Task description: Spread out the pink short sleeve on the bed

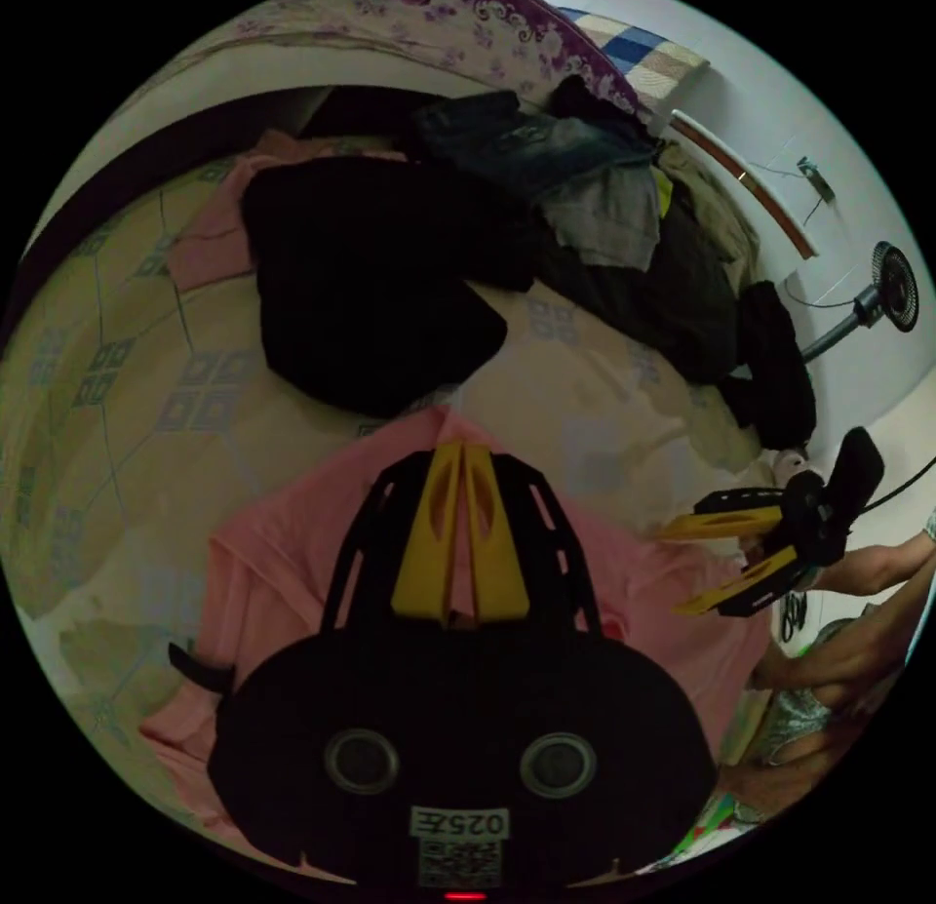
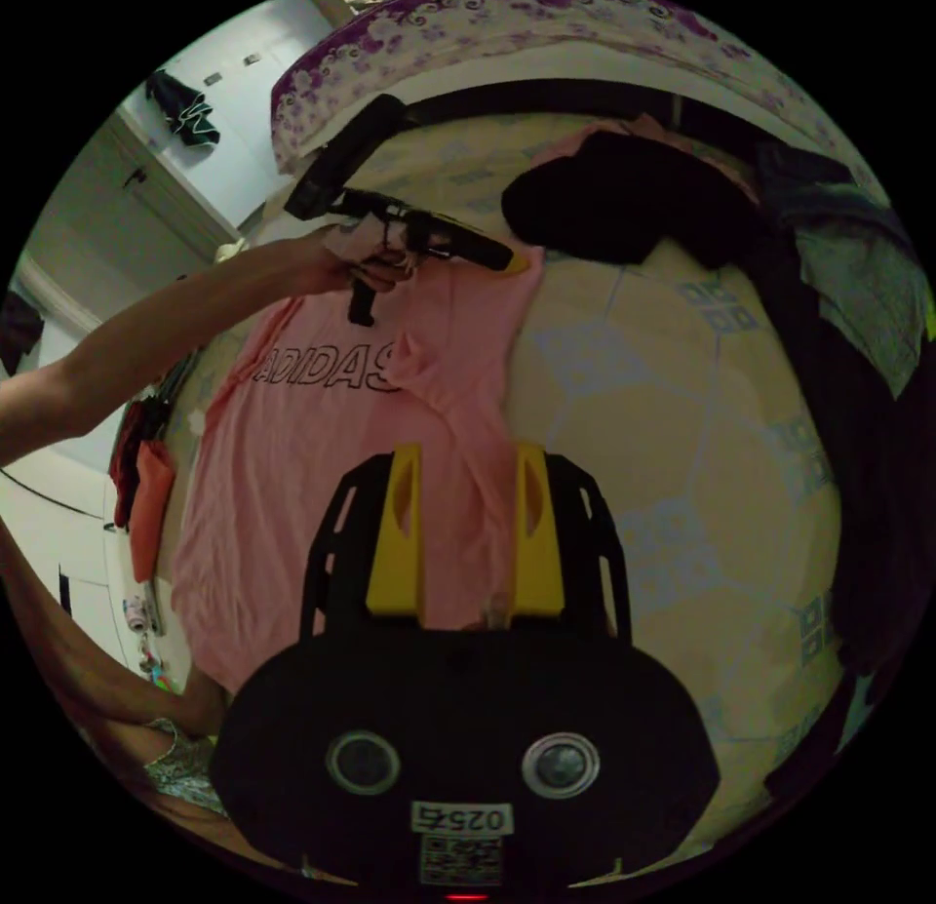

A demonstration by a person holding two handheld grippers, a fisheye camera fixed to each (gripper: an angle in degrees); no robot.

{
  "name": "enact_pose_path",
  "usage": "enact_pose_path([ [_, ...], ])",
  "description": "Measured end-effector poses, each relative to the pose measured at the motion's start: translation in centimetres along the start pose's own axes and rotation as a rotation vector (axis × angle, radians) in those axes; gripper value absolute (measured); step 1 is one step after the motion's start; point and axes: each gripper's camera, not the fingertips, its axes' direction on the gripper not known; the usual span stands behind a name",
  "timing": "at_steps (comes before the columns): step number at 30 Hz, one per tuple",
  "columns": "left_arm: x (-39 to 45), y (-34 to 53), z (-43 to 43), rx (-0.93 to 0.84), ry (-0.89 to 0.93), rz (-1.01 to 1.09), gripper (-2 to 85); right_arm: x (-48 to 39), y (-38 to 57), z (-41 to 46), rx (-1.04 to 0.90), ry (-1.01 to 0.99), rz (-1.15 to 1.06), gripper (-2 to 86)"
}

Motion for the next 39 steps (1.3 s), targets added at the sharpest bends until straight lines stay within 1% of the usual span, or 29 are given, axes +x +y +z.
enact_pose_path([
  [2,-0.4,1.4,0.0,-0.007,-0.006,-0.011,-0.9,1.0,0.6,-1.2,0.037,-0.02,0.004,12.7],
  [5,-0.7,6.0,-3.6,0.114,-0.041,-0.001,-0.6,2.7,2.0,-4.8,0.098,-0.06,0.0,12.9],
  [7,-0.5,12.9,-8.7,0.27,-0.019,-0.018,0.8,4.1,4.3,-8.9,0.143,-0.076,0.005,12.3],
  [8,-0.2,14.9,-9.9,0.295,-0.024,-0.034,1.3,4.4,5.0,-9.9,0.147,-0.094,0.001,12.1],
  [10,1.6,24.3,-14.4,0.375,-0.029,-0.12,2.8,6.5,8.4,-12.8,0.089,-0.203,0.024,11.9],
  [11,2.1,26.9,-15.2,0.376,-0.034,-0.153,2.9,7.1,9.4,-13.2,0.059,-0.239,0.031,11.8],
  [12,3.3,32.1,-16.2,0.361,-0.042,-0.239,3.1,8.2,11.4,-14.0,-0.002,-0.283,0.063,11.9],
  [13,4.4,37.3,-16.6,0.308,-0.049,-0.326,3.1,9.3,13.6,-14.7,-0.056,-0.3,0.105,12.0],
  [14,5.0,39.9,-16.5,0.276,-0.057,-0.383,3.1,9.9,14.7,-15.1,-0.081,-0.304,0.131,12.0],
  [15,6.0,45.1,-16.3,0.219,-0.066,-0.508,3.0,11.0,16.9,-15.7,-0.125,-0.304,0.19,12.0],
  [16,6.9,50.2,-15.9,0.192,-0.035,-0.642,2.9,12.2,19.1,-16.2,-0.178,-0.322,0.255,11.9],
  [17,7.3,52.5,-15.8,0.185,-0.022,-0.712,2.8,12.8,20.1,-16.5,-0.2,-0.339,0.286,11.9],
  [18,8.2,57.1,-15.7,0.182,-0.003,-0.861,2.5,13.9,22.1,-17.1,-0.22,-0.378,0.345,11.9],
  [19,9.1,61.0,-15.7,0.217,0.028,-0.985,2.0,15.0,24.0,-17.7,-0.228,-0.427,0.403,12.0],
  [22,10.9,68.0,-15.2,0.259,0.08,-1.166,2.4,17.5,27.4,-18.5,-0.247,-0.528,0.502,12.2],
  [23,11.1,69.0,-15.0,0.253,0.085,-1.19,2.6,17.9,27.9,-18.6,-0.249,-0.545,0.515,12.2],
  [25,11.2,72.1,-14.0,0.254,0.189,-1.264,4.9,19.5,29.0,-18.6,-0.264,-0.645,0.538,11.7],
  [27,10.7,73.9,-13.3,0.233,0.247,-1.297,6.3,20.6,29.3,-18.5,-0.283,-0.705,0.546,11.3],
  [29,10.2,75.4,-13.1,0.244,0.265,-1.307,6.9,21.7,29.4,-18.4,-0.312,-0.738,0.536,11.1],
  [33,8.0,78.7,-11.4,0.291,0.426,-1.34,7.4,24.3,30.0,-18.1,-0.323,-0.88,0.566,12.3],
  [35,7.1,79.6,-10.8,0.263,0.427,-1.341,7.7,25.2,30.3,-17.9,-0.327,-0.928,0.584,12.0],
  [37,6.2,80.6,-10.8,0.211,0.356,-1.323,7.8,26.3,30.8,-18.1,-0.337,-0.944,0.59,10.2],
  [39,5.6,81.6,-10.6,0.215,0.388,-1.326,8.0,26.8,31.0,-18.5,-0.347,-0.935,0.582,9.4],
])
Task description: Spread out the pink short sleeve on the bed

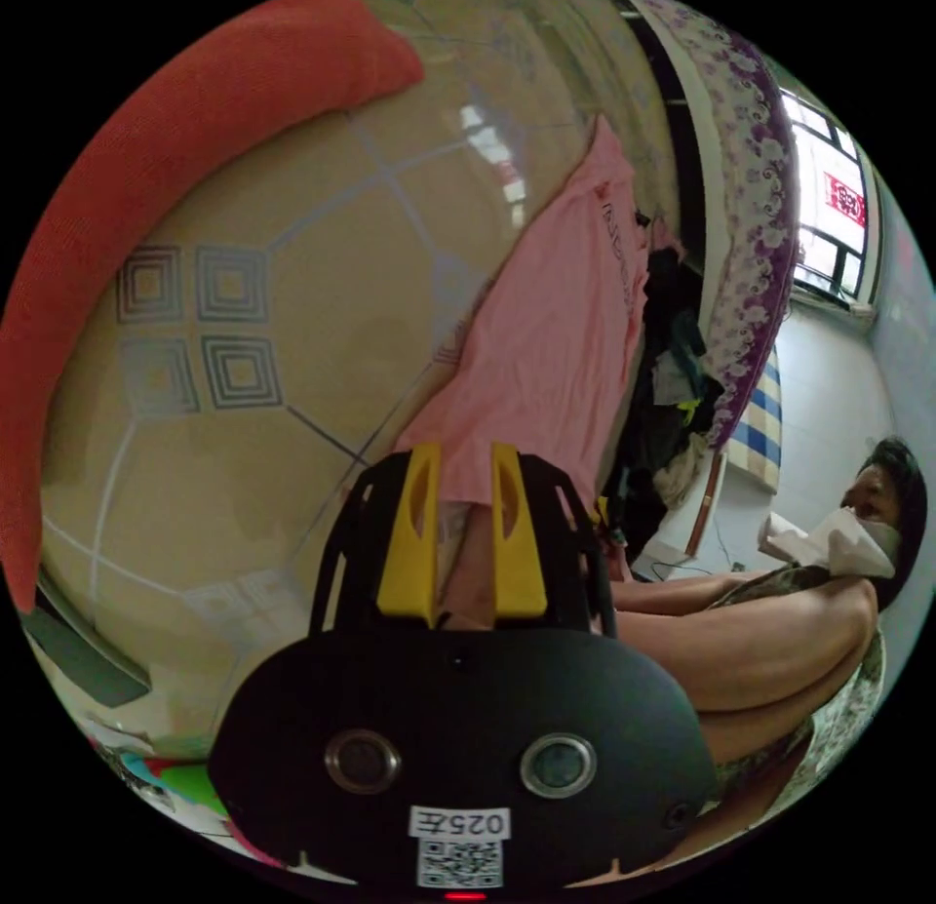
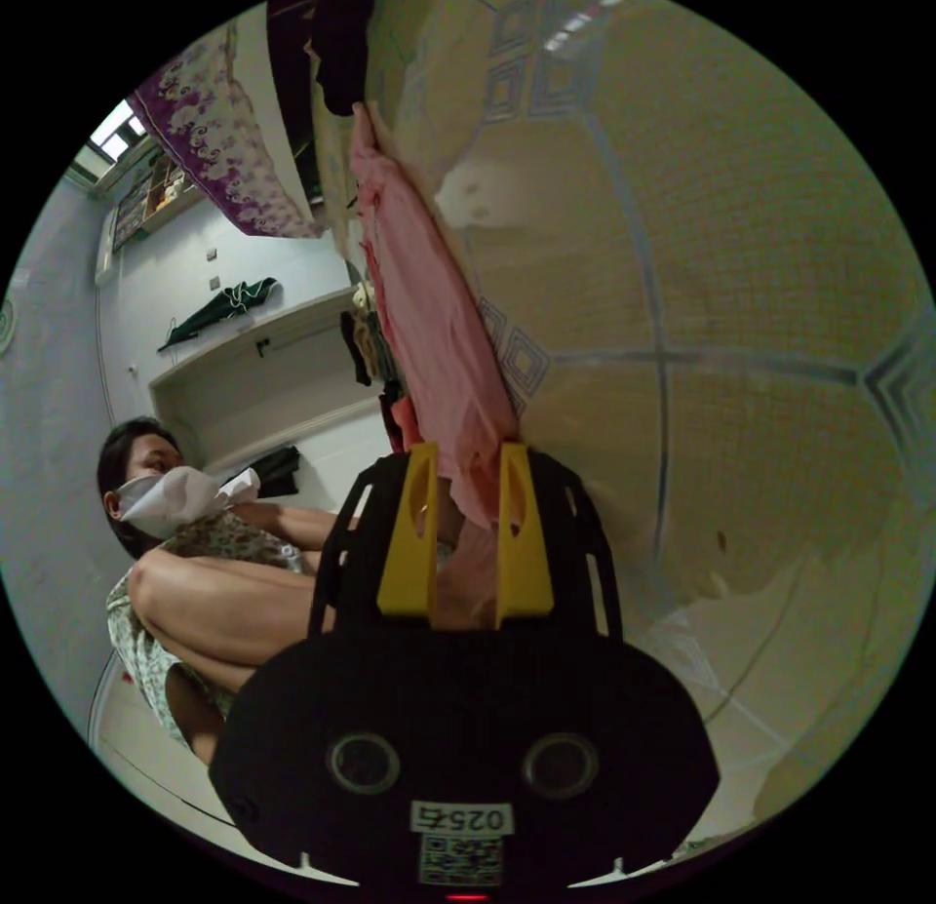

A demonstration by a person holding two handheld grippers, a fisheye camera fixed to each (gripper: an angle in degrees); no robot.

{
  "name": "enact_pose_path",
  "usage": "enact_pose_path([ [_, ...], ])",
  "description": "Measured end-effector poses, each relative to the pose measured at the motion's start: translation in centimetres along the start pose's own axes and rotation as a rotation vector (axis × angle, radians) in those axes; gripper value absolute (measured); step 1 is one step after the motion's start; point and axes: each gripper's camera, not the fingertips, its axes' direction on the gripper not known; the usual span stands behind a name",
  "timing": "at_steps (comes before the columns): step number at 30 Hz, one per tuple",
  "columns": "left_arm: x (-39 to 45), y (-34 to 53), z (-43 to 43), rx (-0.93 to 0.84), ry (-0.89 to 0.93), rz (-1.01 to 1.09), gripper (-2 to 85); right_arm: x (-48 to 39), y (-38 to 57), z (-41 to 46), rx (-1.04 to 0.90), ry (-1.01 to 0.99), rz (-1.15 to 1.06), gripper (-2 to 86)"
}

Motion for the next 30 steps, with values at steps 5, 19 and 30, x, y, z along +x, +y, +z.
enact_pose_path([
  [5,-2.8,-0.6,-3.5,0.041,-0.047,0.028,9.1,-0.2,0.7,-1.5,-0.037,0.083,-0.011,8.5],
  [19,-6.8,-5.4,-1.6,-0.23,-0.159,0.23,4.9,0.5,0.4,-4.0,-0.11,0.111,-0.025,7.7],
  [30,-12.0,-7.9,-5.9,-0.182,0.021,0.181,-1.7,-0.3,-1.2,-7.1,-0.091,0.003,-0.105,-0.7],
])
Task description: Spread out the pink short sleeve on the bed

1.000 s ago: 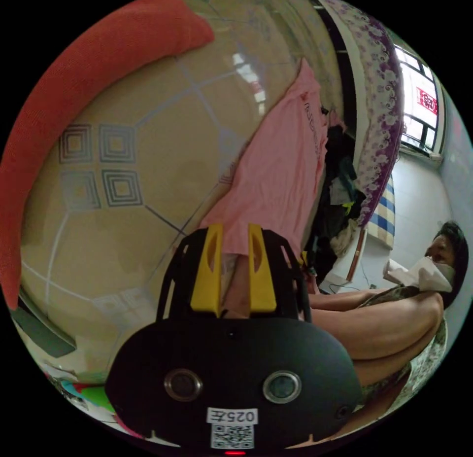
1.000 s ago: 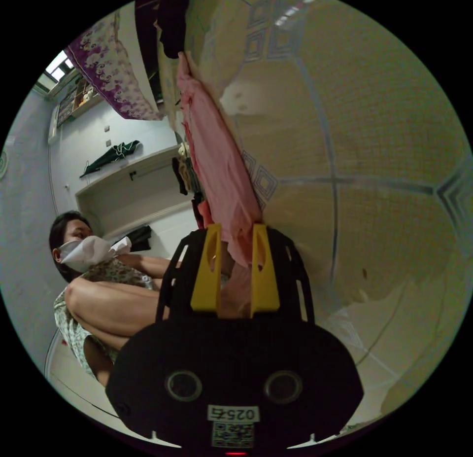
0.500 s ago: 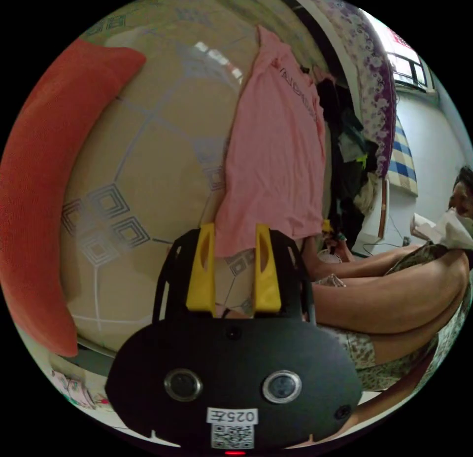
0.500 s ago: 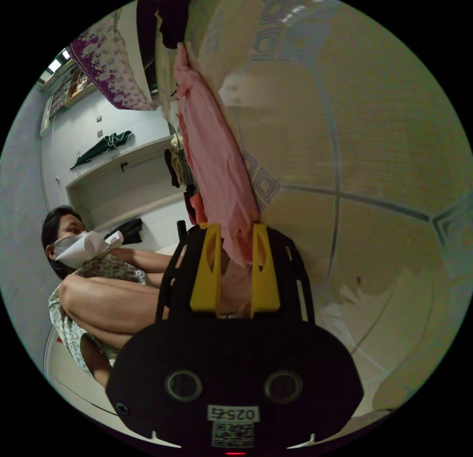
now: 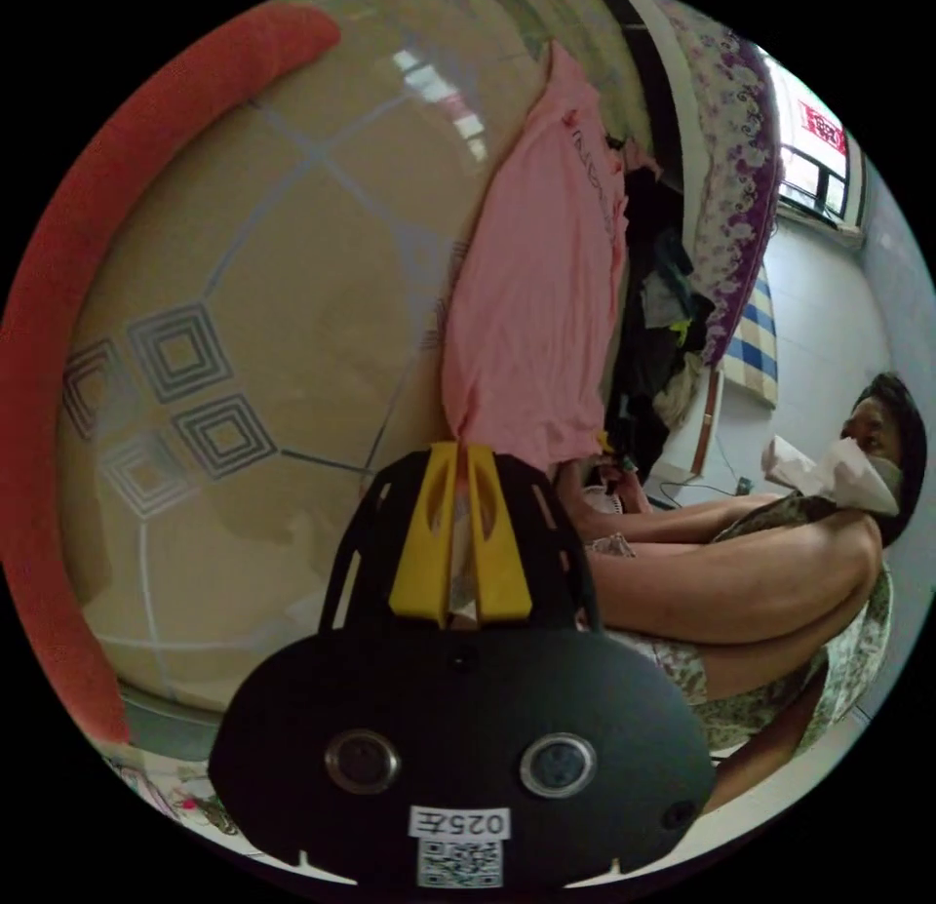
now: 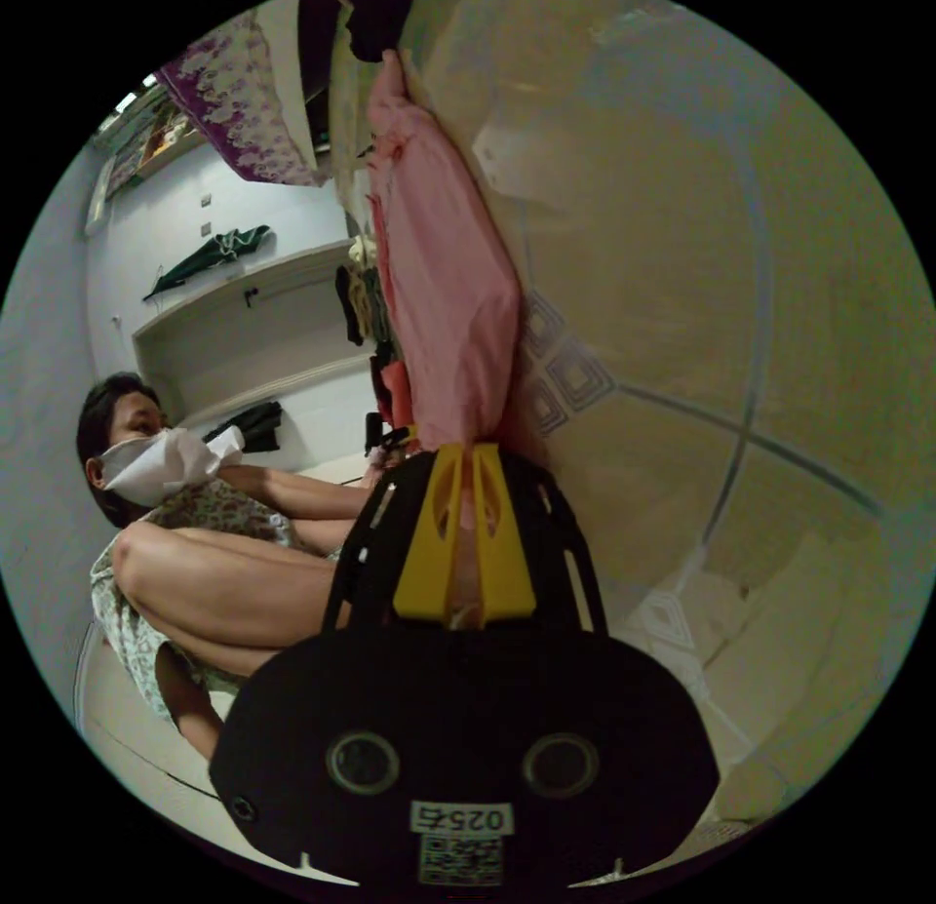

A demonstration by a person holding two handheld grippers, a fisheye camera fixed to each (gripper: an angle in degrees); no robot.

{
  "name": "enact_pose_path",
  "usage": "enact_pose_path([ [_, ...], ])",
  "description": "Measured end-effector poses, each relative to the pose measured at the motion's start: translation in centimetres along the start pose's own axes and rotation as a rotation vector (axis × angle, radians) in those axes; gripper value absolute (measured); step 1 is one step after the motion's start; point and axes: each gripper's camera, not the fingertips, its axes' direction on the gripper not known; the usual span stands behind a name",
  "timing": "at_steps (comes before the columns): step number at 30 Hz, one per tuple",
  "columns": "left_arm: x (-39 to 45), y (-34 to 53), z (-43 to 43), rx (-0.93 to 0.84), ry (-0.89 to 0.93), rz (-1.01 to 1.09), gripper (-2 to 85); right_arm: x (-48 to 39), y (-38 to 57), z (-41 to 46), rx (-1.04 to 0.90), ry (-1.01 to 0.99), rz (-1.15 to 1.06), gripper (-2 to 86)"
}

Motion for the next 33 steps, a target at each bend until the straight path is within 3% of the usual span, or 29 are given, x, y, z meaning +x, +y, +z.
enact_pose_path([
  [3,0.1,-0.2,-3.3,0.097,0.088,-0.008,-1.7,-1.7,-0.7,-2.4,0.016,-0.035,-0.033,-0.9],
  [11,1.3,1.6,-5.5,0.001,0.052,-0.006,-1.7,-2.5,-1.6,-3.8,-0.103,0.078,0.005,-0.9],
  [16,-3.1,5.3,-6.1,0.051,0.198,-0.102,-1.7,1.0,-0.5,-4.7,-0.089,-0.116,0.112,-0.9],
  [20,-3.1,4.7,-7.5,0.128,0.263,-0.061,-1.7,0.8,-2.8,-5.7,0.012,-0.297,0.066,-0.7],
  [25,0.6,-4.7,-10.8,0.299,0.448,0.186,-1.6,-3.7,-15.3,-7.4,0.102,-0.548,-0.17,-0.7],
  [30,4.0,-16.0,-13.3,0.348,0.487,0.307,-1.6,-5.7,-29.3,-9.5,0.13,-0.592,-0.197,-0.7],
  [33,4.0,-23.0,-13.4,0.368,0.498,0.238,-1.5,-4.5,-37.9,-10.0,0.1,-0.544,-0.146,-0.7],
])
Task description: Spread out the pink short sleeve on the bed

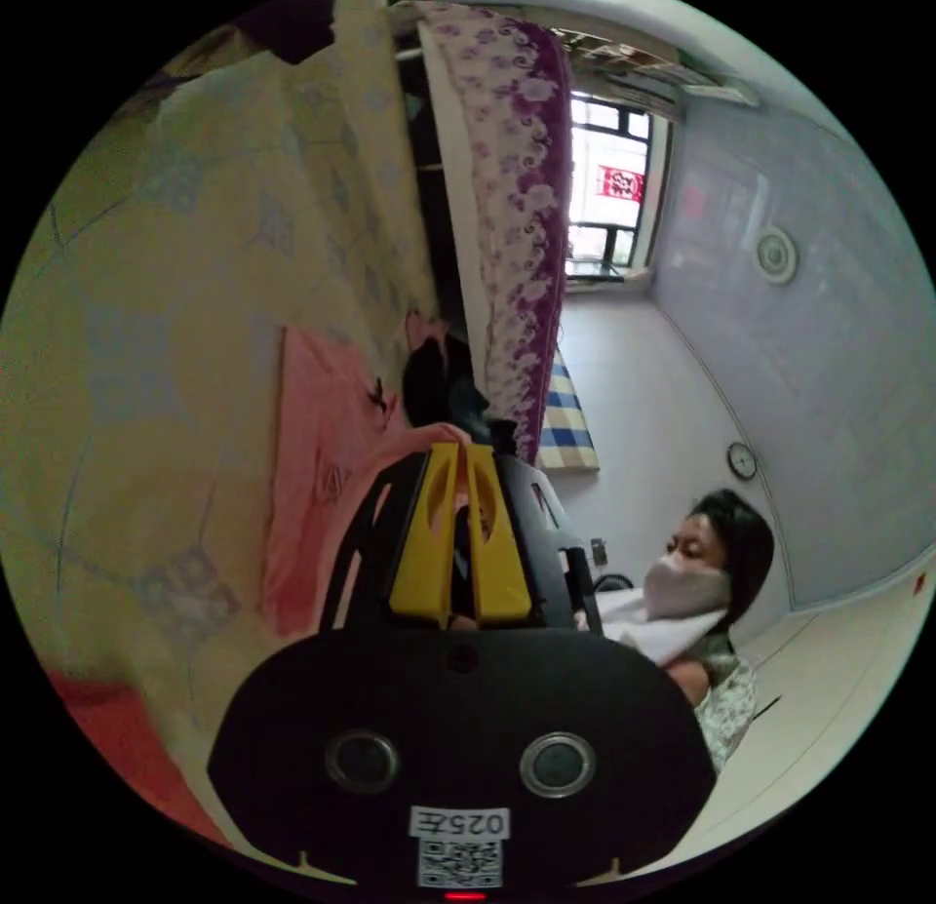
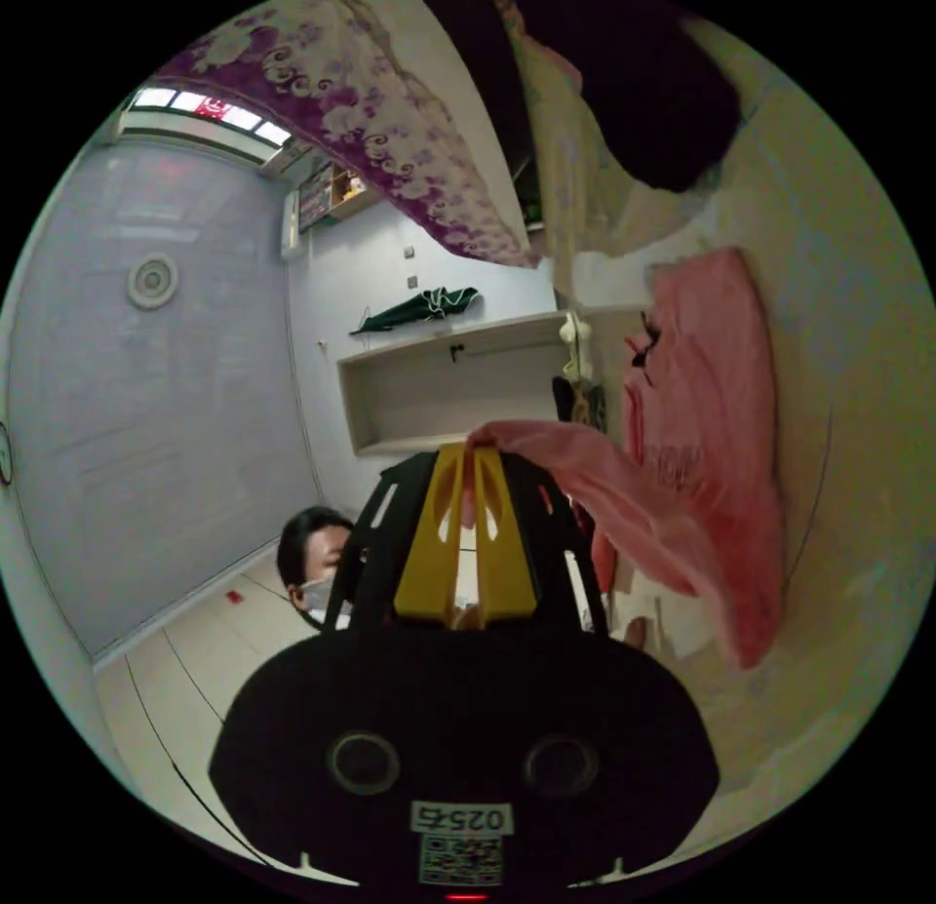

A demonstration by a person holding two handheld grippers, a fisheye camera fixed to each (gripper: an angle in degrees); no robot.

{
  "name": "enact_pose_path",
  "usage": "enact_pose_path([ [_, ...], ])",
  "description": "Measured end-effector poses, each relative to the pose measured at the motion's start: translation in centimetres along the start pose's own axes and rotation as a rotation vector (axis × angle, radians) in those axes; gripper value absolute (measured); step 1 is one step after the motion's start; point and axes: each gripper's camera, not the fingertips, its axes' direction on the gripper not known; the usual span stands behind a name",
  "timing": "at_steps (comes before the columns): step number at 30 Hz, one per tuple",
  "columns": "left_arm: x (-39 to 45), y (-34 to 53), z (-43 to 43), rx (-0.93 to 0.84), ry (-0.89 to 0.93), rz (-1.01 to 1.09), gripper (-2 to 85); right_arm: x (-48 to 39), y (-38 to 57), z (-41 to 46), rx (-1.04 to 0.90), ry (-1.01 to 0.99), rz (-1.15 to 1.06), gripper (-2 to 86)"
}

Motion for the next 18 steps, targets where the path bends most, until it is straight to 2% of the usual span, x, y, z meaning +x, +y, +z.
enact_pose_path([
  [4,-5.4,-5.5,3.3,0.027,-0.038,-0.2,-1.6,7.1,-7.2,-2.1,0.137,0.048,0.25,-0.7],
  [6,-7.4,-6.2,4.3,0.073,-0.039,-0.292,-1.6,9.2,-8.4,-2.7,0.197,0.041,0.288,-0.7],
  [9,-9.0,-5.7,4.9,0.176,0.078,-0.425,-1.6,10.6,-9.0,-2.7,0.234,-0.069,0.291,-0.6],
  [14,-3.8,-3.3,5.2,0.026,0.157,-0.333,-1.6,7.5,-6.6,-0.5,0.098,-0.158,0.218,-0.4],
  [16,0.0,-0.9,4.9,0.061,0.184,-0.327,-1.5,6.5,-5.1,0.0,0.158,-0.207,0.229,0.0],
  [18,1.3,-1.0,5.2,0.137,0.133,-0.366,-1.2,7.0,-6.3,-0.3,0.249,-0.192,0.239,0.7],
])
